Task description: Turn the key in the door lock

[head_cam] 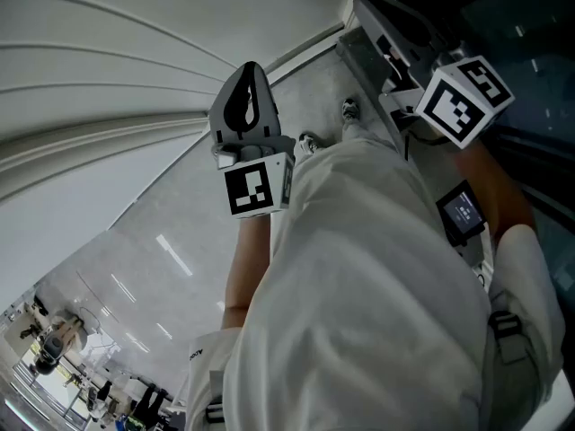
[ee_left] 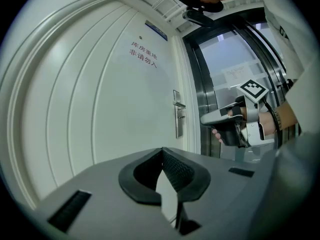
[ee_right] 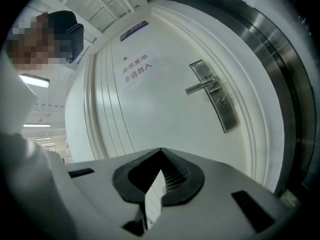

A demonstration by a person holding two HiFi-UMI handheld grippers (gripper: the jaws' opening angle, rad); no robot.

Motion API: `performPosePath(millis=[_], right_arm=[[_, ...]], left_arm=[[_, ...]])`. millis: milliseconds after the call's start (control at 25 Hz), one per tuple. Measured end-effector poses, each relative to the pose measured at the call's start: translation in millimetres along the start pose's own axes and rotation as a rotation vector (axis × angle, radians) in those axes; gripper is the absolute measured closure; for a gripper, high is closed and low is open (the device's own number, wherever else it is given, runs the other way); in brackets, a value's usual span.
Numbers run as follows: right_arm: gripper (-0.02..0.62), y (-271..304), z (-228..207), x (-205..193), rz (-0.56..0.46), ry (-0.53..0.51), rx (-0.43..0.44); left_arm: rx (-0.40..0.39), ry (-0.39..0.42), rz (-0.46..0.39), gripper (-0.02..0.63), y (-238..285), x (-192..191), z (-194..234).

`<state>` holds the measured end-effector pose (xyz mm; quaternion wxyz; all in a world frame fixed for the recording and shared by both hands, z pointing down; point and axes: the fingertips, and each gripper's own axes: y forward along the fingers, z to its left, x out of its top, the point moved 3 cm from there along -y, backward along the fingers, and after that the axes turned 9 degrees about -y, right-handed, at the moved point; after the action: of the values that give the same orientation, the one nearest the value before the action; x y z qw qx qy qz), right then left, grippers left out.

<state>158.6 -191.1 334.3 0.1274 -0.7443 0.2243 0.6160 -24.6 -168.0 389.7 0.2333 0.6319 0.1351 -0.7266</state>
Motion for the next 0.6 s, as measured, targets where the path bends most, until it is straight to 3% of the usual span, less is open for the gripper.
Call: performPosePath(millis=[240,400,600], right_arm=[[0.594,23,45,-12,-0.029,-0.125,0.021],[0.594,19,82,-7,-0.026,-0.222,0.059],[0.594,12,108,-31,-0.027,-0.235,0.054]], left_arm=[[0.029,0.002,-0.049,0.598,-6,8,30],[0.055,-0.012,-0.065,0.598,-21,22,22],[0.07,-0.037,-0.055,0.598,-41,-1,19]])
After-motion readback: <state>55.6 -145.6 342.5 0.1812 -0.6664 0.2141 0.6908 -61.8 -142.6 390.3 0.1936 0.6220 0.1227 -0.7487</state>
